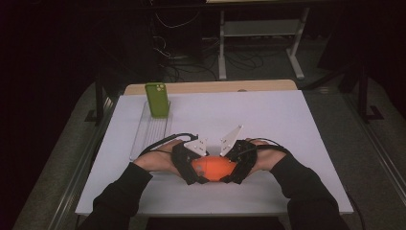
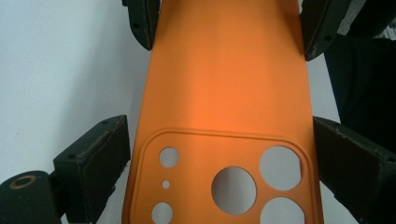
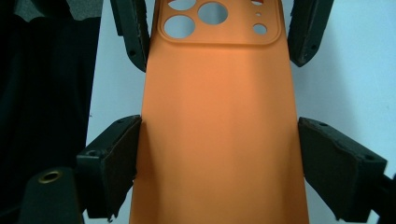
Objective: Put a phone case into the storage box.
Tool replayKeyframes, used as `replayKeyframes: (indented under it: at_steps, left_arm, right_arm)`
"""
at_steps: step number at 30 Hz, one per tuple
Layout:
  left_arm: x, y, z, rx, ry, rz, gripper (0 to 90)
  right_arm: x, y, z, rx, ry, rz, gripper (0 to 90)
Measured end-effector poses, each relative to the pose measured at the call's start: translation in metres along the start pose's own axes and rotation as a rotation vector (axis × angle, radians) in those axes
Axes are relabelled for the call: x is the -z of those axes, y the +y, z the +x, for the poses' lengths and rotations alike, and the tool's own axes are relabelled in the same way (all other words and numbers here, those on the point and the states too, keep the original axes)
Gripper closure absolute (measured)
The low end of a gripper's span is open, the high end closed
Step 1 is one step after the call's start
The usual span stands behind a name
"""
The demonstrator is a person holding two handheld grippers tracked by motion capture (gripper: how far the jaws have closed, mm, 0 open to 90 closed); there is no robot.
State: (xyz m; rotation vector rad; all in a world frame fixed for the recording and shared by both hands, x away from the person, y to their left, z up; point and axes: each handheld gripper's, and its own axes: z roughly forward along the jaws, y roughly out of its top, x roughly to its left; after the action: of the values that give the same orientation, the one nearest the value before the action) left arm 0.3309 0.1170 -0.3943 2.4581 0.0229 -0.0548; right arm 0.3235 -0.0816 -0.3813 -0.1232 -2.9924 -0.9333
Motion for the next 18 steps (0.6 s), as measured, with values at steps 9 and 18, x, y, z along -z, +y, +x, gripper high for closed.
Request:
replayKeyframes:
  at_steps: [9,18]
  left_arm:
    - [-0.0017,0.0008,-0.0008,-0.011,-0.009,0.008,12.9]
    - [-0.0006,0.0016,0.0006,0.005,-0.025,0.024,15.5]
  right_arm:
    - [0.0031,-0.0004,-0.0016,0.031,-0.012,-0.029,15.3]
    - [0.0028,-0.0011,-0.0024,0.026,-0.007,-0.042,14.9]
